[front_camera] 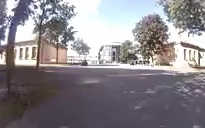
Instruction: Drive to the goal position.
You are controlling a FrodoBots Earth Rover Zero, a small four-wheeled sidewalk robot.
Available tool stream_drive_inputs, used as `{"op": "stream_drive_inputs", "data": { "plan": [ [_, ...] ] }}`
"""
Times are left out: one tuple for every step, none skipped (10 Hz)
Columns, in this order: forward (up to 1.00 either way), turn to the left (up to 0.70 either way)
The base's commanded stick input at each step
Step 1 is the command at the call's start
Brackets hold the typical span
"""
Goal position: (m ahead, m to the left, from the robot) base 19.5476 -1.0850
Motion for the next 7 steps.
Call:
{"op": "stream_drive_inputs", "data": {
  "plan": [
    [1.00,0.00],
    [1.00,0.00],
    [1.00,0.00],
    [1.00,0.00],
    [1.00,0.00],
    [1.00,0.00],
    [1.00,0.00]
  ]
}}
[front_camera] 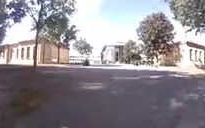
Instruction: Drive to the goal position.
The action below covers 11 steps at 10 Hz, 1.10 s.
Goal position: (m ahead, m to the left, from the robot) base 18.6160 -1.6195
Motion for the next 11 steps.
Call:
{"op": "stream_drive_inputs", "data": {
  "plan": [
    [1.00,0.00],
    [1.00,0.00],
    [1.00,0.00],
    [1.00,0.00],
    [1.00,0.00],
    [1.00,0.00],
    [1.00,0.00],
    [1.00,0.00],
    [1.00,0.00],
    [1.00,0.00],
    [1.00,0.00]
  ]
}}
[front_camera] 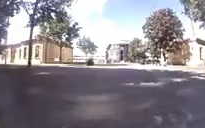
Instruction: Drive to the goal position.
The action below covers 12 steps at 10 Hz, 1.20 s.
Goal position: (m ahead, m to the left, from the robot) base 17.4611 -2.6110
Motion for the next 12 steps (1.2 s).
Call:
{"op": "stream_drive_inputs", "data": {
  "plan": [
    [1.00,0.00],
    [1.00,0.00],
    [1.00,0.00],
    [1.00,0.00],
    [1.00,-0.06],
    [1.00,-0.40],
    [1.00,-0.40],
    [1.00,-0.40],
    [1.00,-0.40],
    [1.00,-0.40],
    [1.00,-0.40],
    [1.00,-0.06]
  ]
}}
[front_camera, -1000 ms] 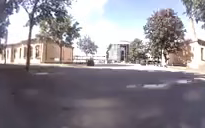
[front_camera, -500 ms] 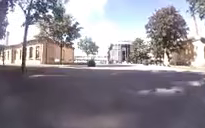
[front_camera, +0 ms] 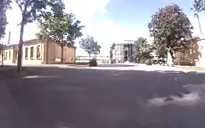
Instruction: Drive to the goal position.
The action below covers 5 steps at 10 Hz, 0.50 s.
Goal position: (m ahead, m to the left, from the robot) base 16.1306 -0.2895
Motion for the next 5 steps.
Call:
{"op": "stream_drive_inputs", "data": {
  "plan": [
    [1.00,0.00],
    [1.00,0.00],
    [1.00,0.00],
    [1.00,0.00],
    [1.00,0.00]
  ]
}}
